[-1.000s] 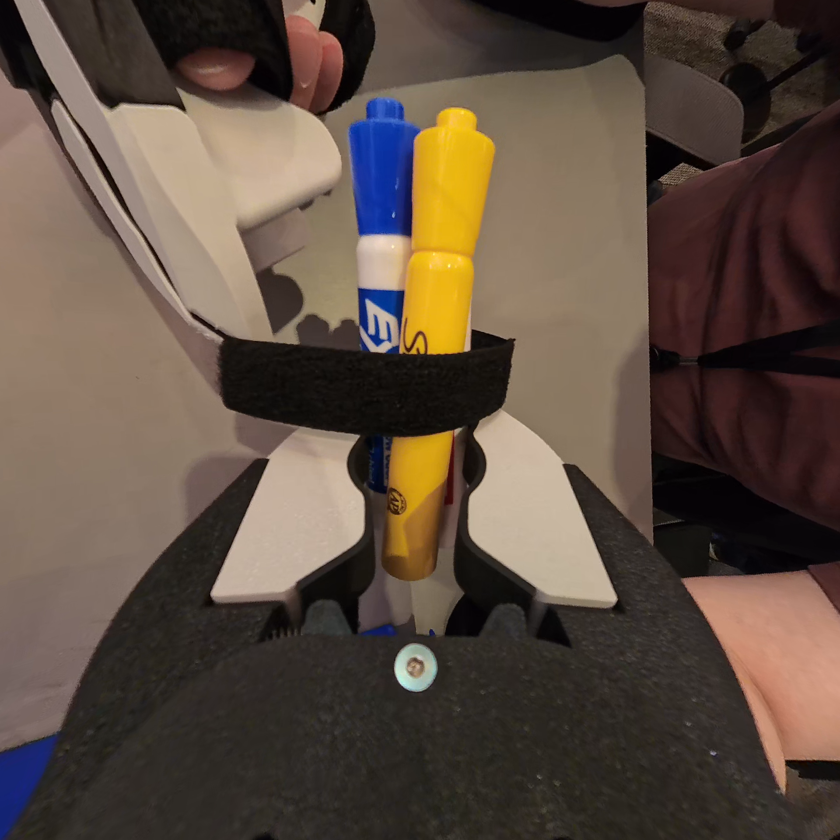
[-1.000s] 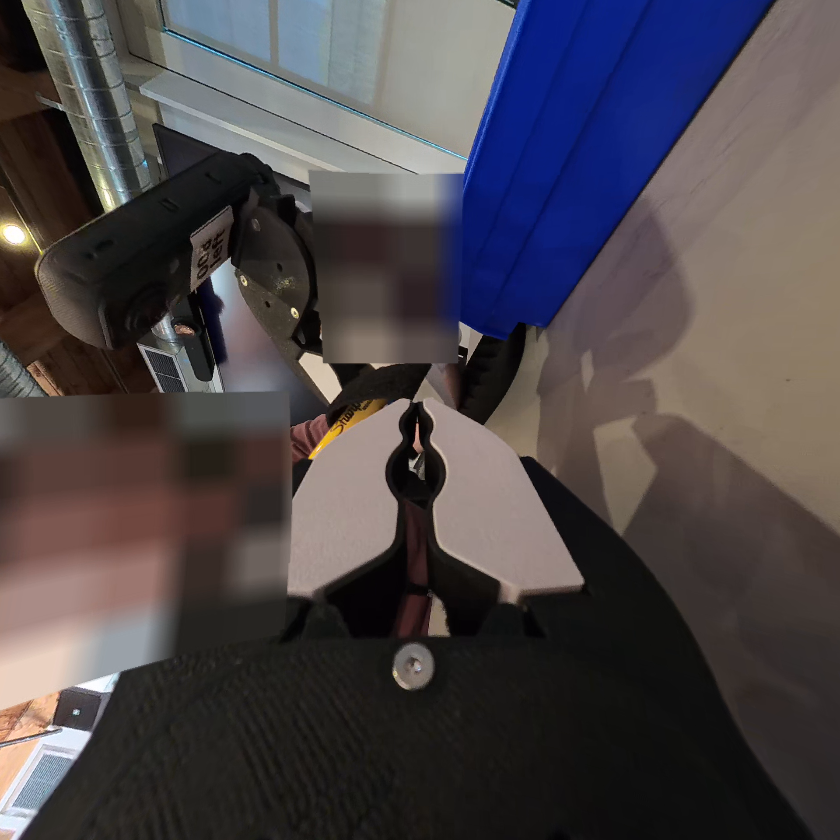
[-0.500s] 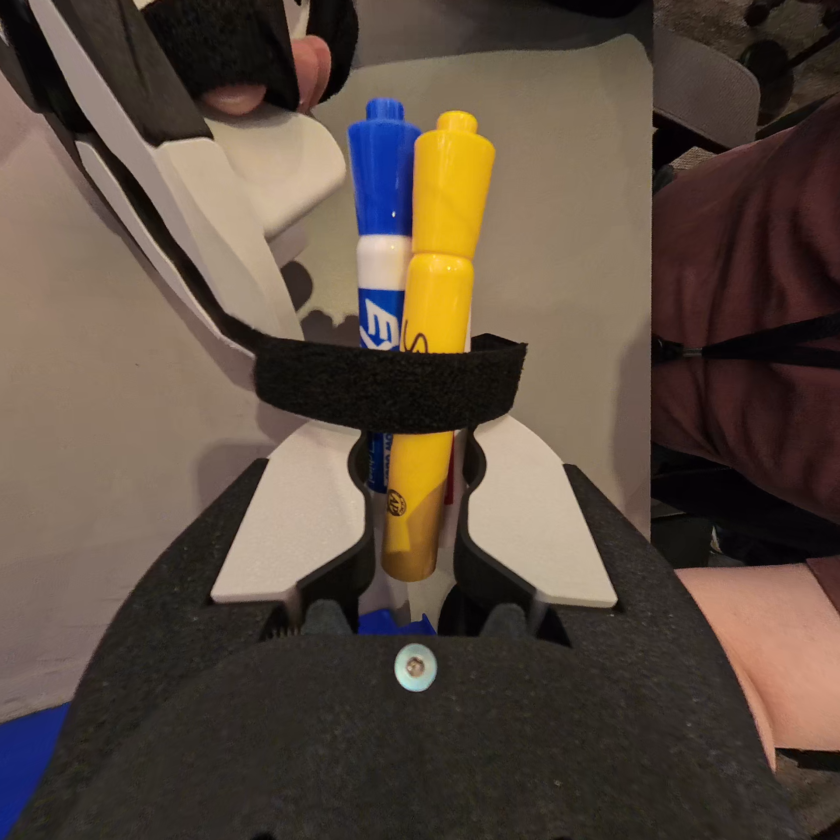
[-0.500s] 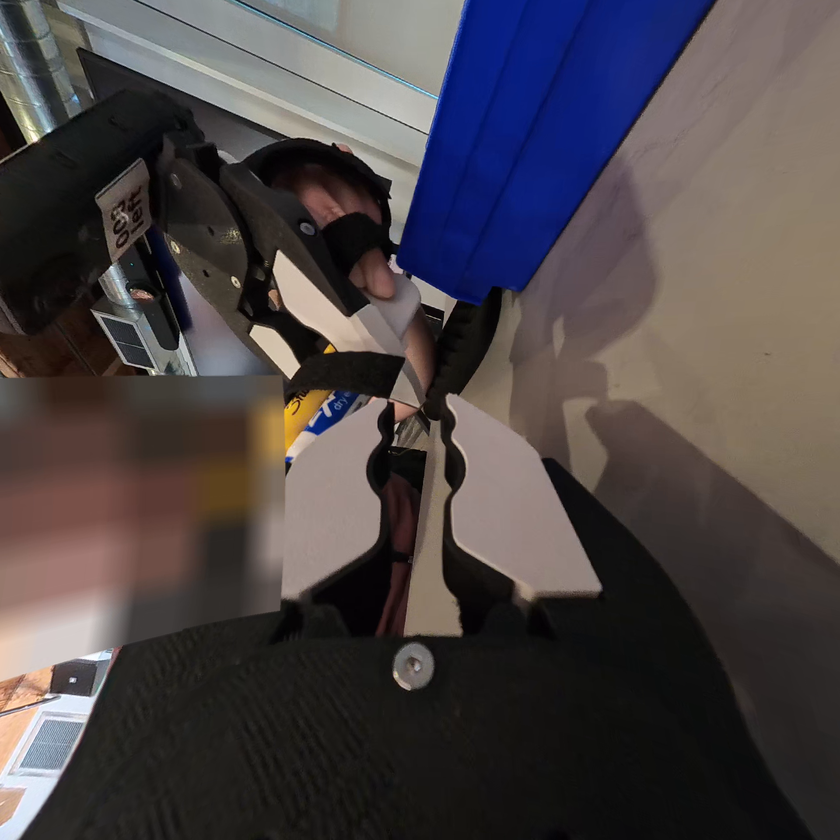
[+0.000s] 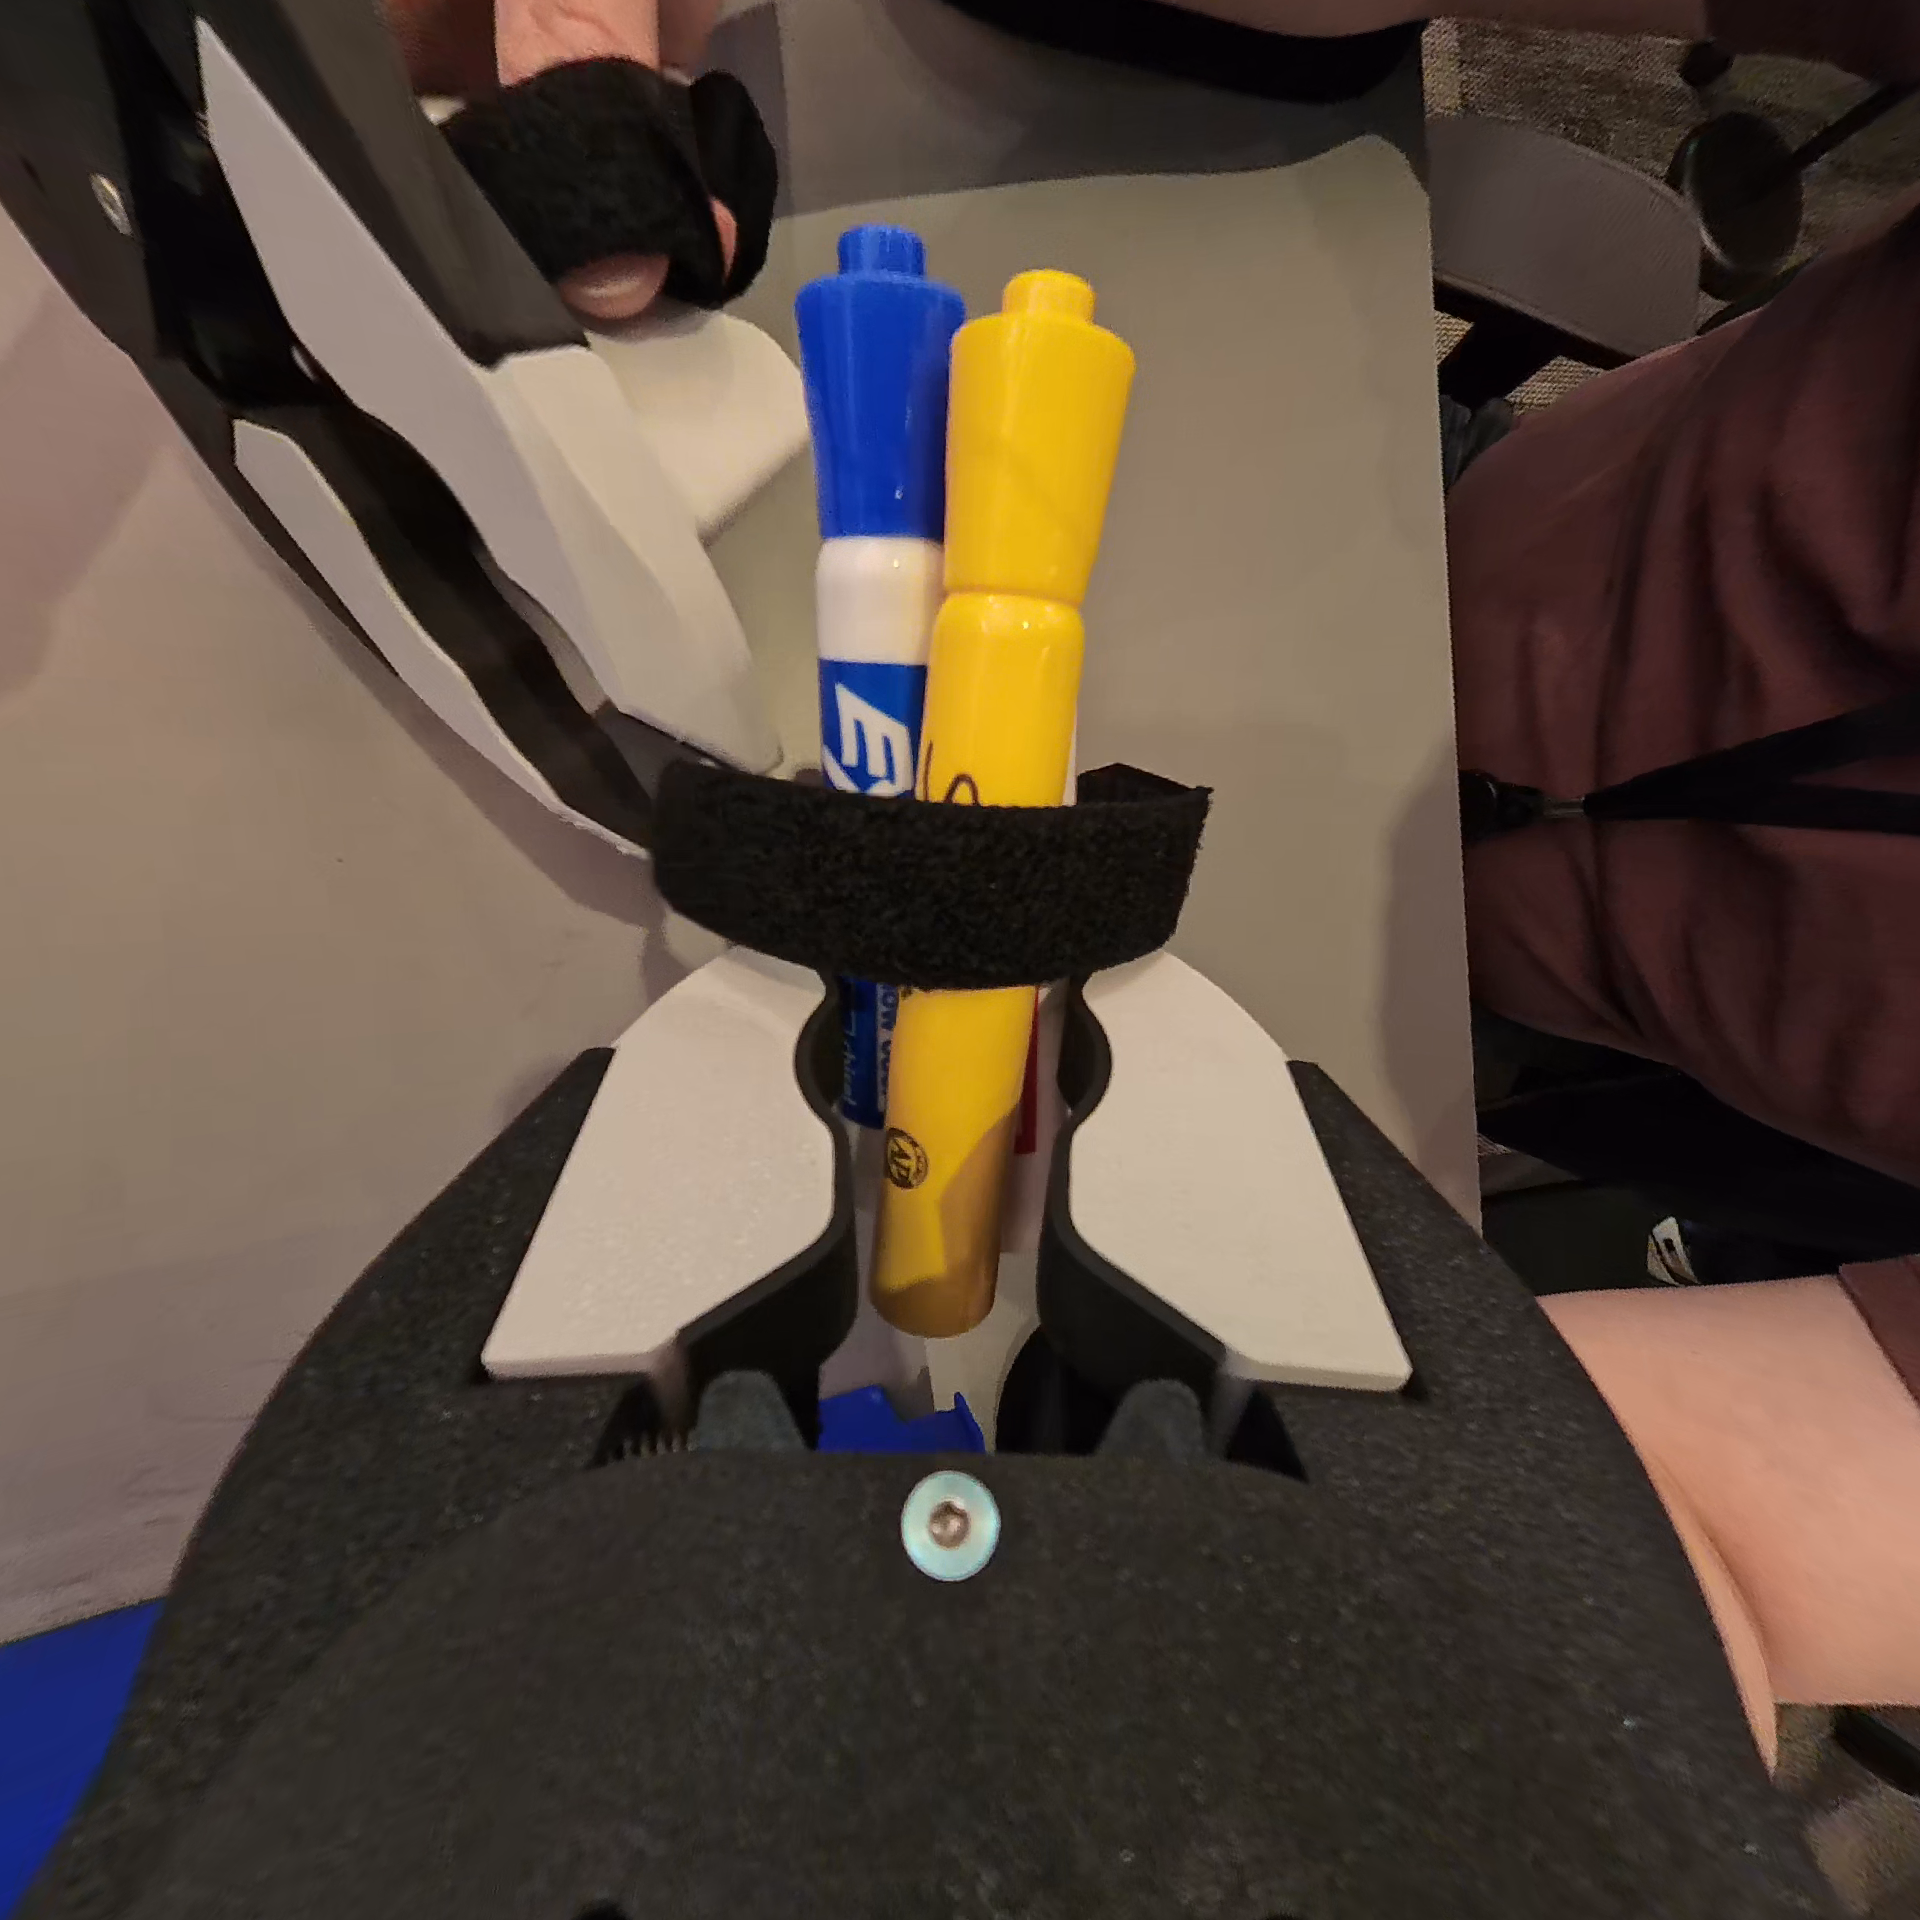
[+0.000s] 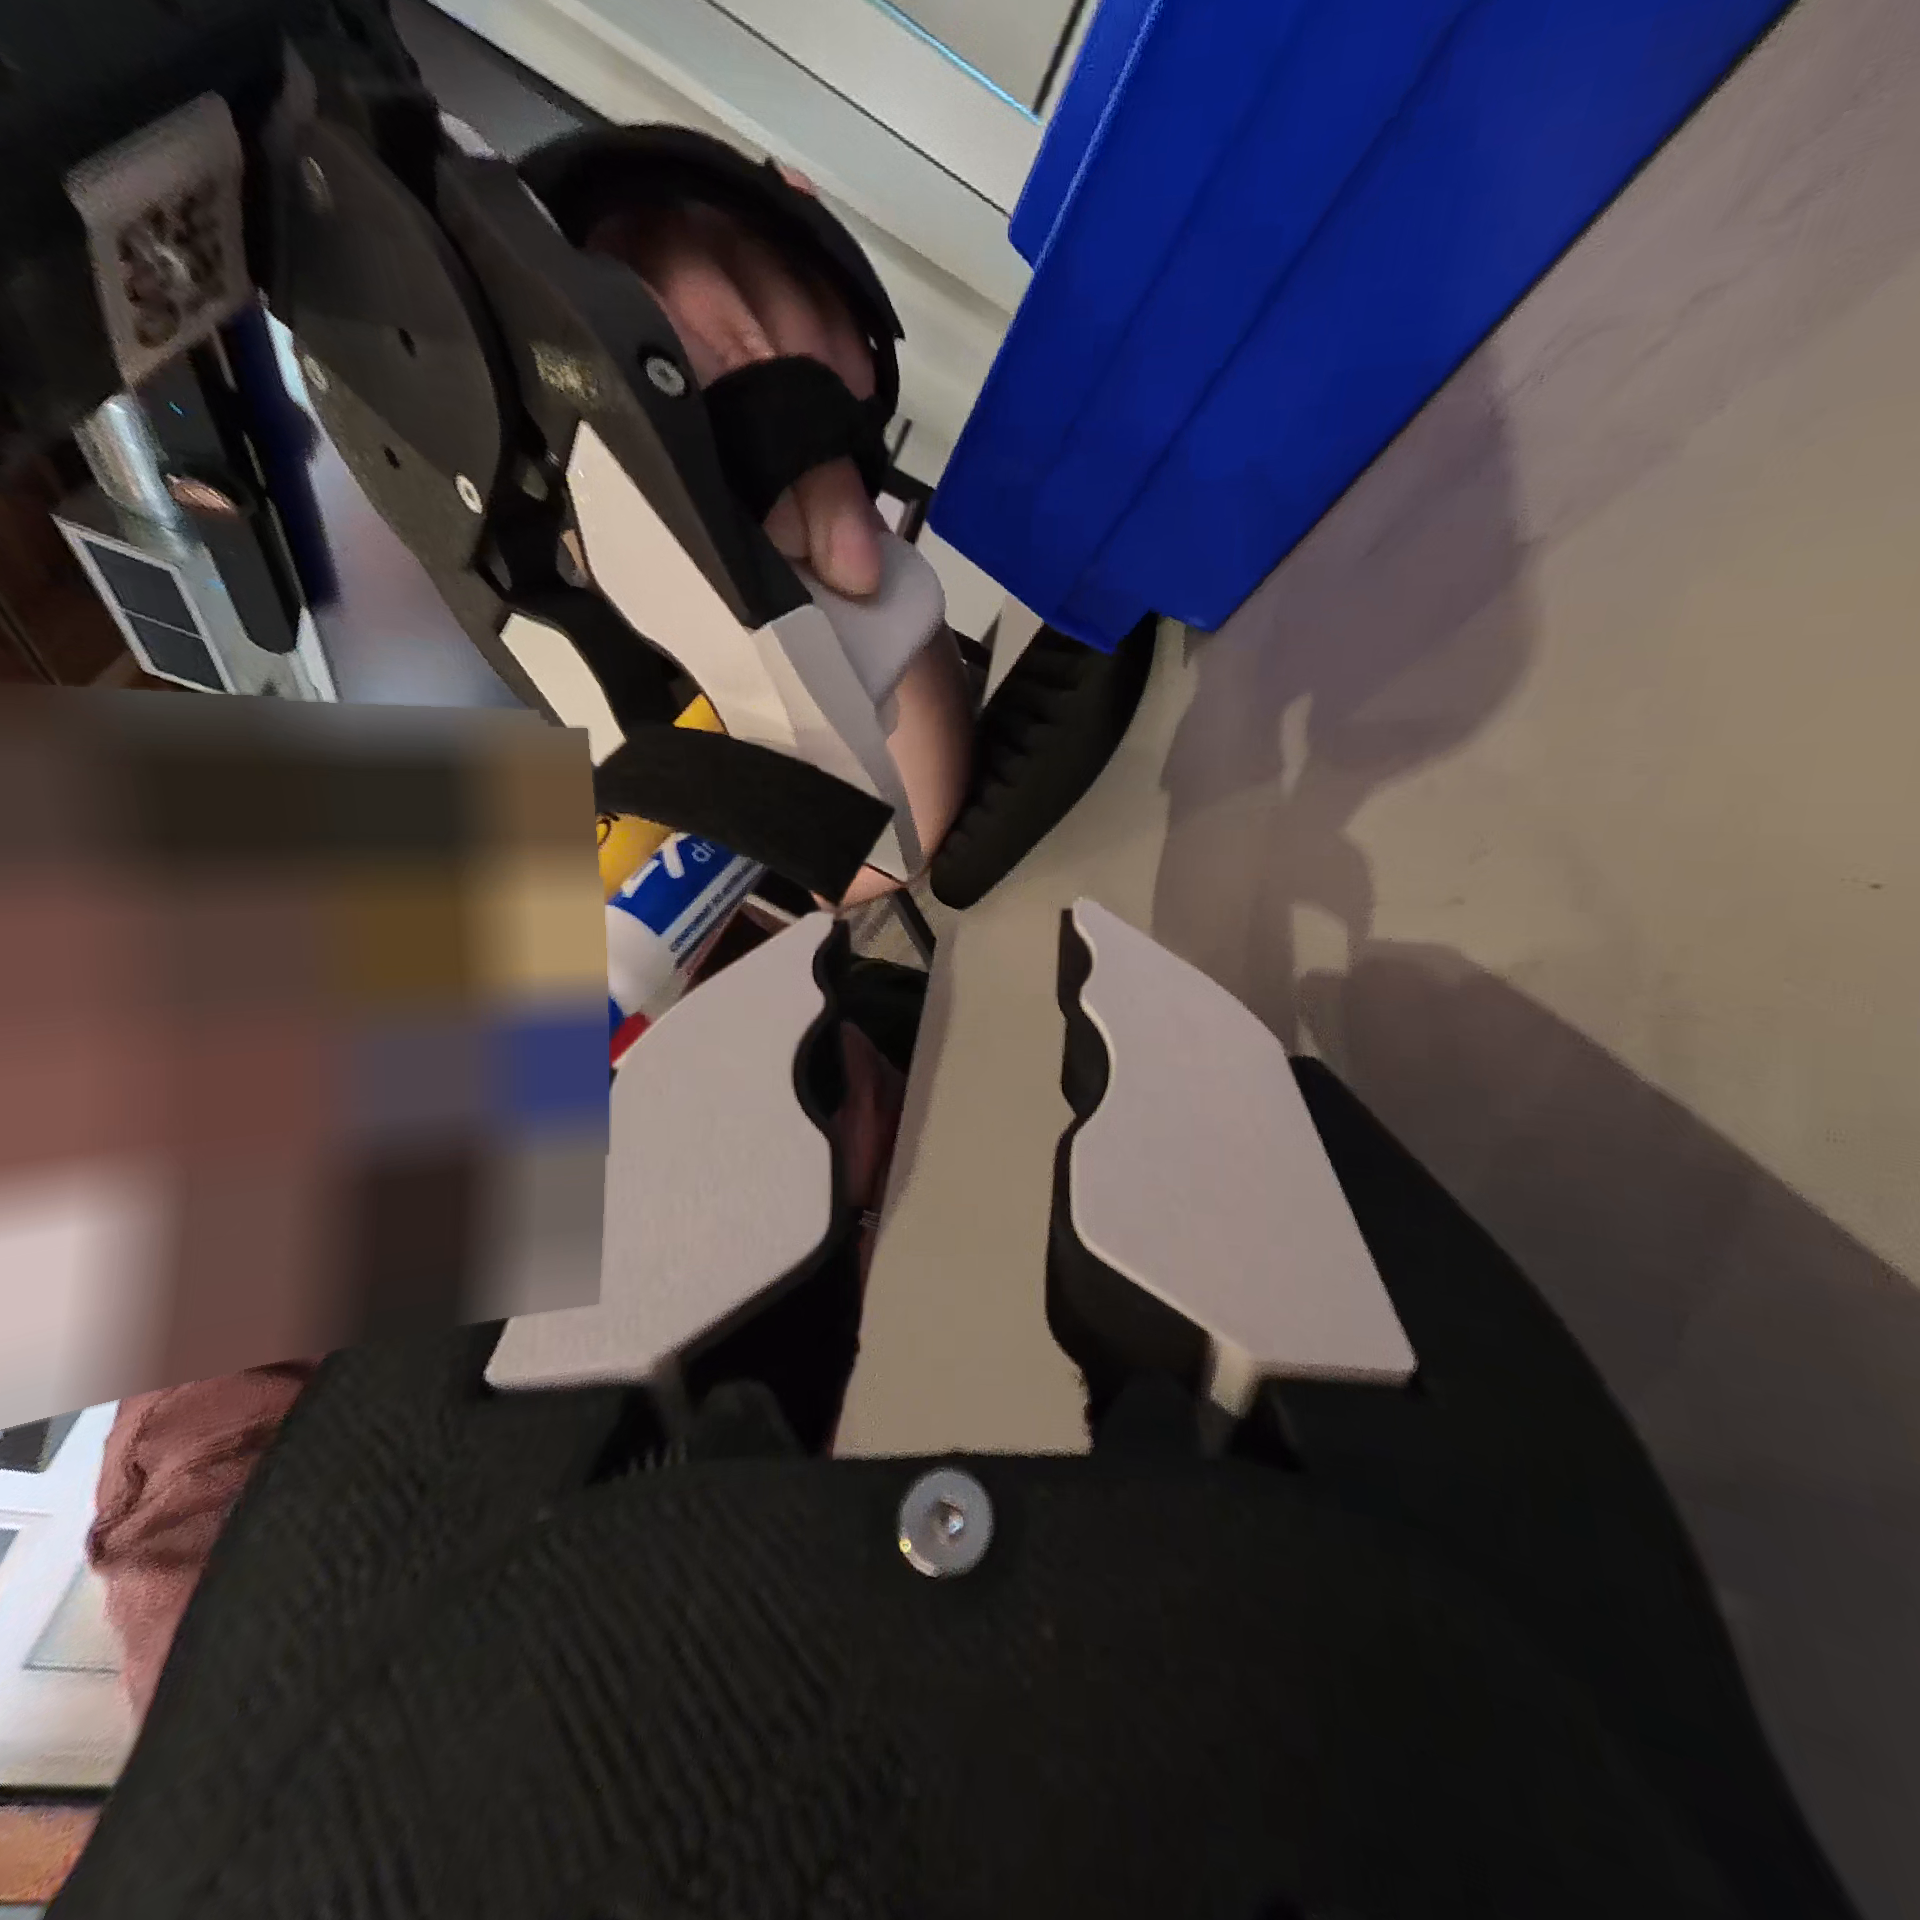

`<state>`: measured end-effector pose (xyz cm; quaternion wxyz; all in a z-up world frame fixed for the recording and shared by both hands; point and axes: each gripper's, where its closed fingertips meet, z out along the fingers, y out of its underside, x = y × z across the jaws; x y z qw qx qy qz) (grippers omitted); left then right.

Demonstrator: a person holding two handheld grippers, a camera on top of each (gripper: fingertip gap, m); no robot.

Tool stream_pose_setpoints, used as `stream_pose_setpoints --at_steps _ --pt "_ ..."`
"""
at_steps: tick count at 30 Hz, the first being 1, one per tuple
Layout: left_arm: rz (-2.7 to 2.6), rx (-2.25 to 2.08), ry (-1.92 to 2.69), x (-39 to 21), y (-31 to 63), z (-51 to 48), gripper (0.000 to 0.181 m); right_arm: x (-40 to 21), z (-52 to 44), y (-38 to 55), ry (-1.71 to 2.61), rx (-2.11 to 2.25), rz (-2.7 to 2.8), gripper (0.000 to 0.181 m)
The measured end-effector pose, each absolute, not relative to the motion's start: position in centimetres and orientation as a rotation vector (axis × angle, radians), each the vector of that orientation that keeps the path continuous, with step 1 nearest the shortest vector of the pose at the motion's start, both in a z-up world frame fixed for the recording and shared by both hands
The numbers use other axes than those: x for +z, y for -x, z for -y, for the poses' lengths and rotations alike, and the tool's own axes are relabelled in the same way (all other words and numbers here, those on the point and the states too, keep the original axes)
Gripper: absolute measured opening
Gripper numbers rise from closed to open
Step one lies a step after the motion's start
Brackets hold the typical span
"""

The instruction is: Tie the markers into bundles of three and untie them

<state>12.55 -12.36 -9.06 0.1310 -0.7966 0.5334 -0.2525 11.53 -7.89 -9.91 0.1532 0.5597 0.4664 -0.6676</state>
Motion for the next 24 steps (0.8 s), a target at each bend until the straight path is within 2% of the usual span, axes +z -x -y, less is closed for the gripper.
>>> stream_pose_setpoints --at_steps 15,24 --pt "-1.536 -0.687 2.336 -9.2 -11.9 12.2 0.038 -12.4 7.2 -11.5 -1.730 -1.800 -1.540 0.039" --pt "-1.557 -0.678 2.332 -9.2 -12.1 12.3 0.037 -7.7 6.3 -11.0 -1.622 -2.113 -1.796 0.033"
